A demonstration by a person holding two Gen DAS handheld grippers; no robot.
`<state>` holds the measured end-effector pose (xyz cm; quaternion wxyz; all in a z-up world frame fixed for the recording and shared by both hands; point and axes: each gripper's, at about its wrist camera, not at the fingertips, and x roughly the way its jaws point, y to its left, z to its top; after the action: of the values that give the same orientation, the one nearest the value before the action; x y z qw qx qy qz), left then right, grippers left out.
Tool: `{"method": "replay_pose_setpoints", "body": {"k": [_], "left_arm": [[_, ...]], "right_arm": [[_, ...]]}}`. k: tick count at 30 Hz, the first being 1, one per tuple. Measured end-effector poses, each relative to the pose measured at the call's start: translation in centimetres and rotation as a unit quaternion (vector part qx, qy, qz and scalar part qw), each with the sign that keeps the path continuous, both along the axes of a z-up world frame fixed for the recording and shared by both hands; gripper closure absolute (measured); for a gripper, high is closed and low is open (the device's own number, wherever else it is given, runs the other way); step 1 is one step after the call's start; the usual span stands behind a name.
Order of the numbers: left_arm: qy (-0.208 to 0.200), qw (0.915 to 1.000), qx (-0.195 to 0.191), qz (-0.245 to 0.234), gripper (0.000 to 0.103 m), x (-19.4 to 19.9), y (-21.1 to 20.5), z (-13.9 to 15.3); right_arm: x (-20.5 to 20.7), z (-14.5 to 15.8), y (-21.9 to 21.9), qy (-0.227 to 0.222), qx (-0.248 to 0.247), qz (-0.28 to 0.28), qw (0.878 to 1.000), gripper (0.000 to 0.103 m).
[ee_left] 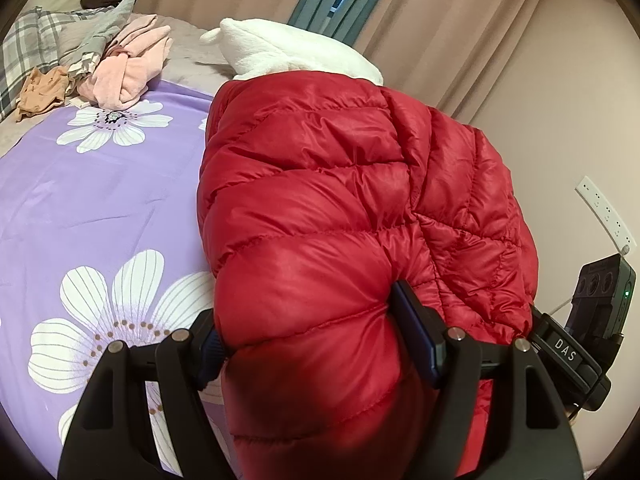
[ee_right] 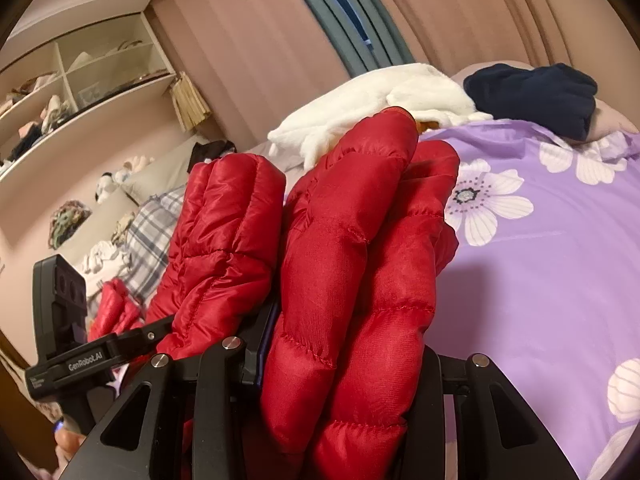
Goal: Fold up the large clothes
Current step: 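Keep the right tool clamped on the red jacket bundle while the left tool presses it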
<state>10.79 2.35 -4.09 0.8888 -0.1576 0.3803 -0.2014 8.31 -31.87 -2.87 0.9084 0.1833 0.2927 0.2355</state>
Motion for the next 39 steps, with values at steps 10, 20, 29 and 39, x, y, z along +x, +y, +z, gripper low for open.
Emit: {"method": "replay_pose_setpoints", "body": {"k": [10, 20, 29, 39], "left_arm": [[0.002, 0.9998, 0.012, 0.014, 0.029, 0.3, 0.0, -0.1], [0.021, 0.9995, 0.002, 0.022, 0.029, 1.5, 0.1, -1.1], [0.024, 0.999, 0.002, 0.039, 0.029, 2.1, 0.1, -1.1], [0.037, 0.9983, 0.008, 0.045, 0.029, 2.6, -0.3, -2.3]], "right_arm": [[1.2, -0.1, 0.5, 0.007, -0.007, 0.012, 1.0, 0.063], [2.6, -0.8, 1.8, 0.017, -0.012, 0.014, 1.0, 0.063], [3.8, -1.1, 3.2, 0.022, -0.01, 0.015, 1.0, 0.063], [5.4, -2.8, 4.2, 0.04, -0.012, 0.011, 0.999, 0.063]]}}
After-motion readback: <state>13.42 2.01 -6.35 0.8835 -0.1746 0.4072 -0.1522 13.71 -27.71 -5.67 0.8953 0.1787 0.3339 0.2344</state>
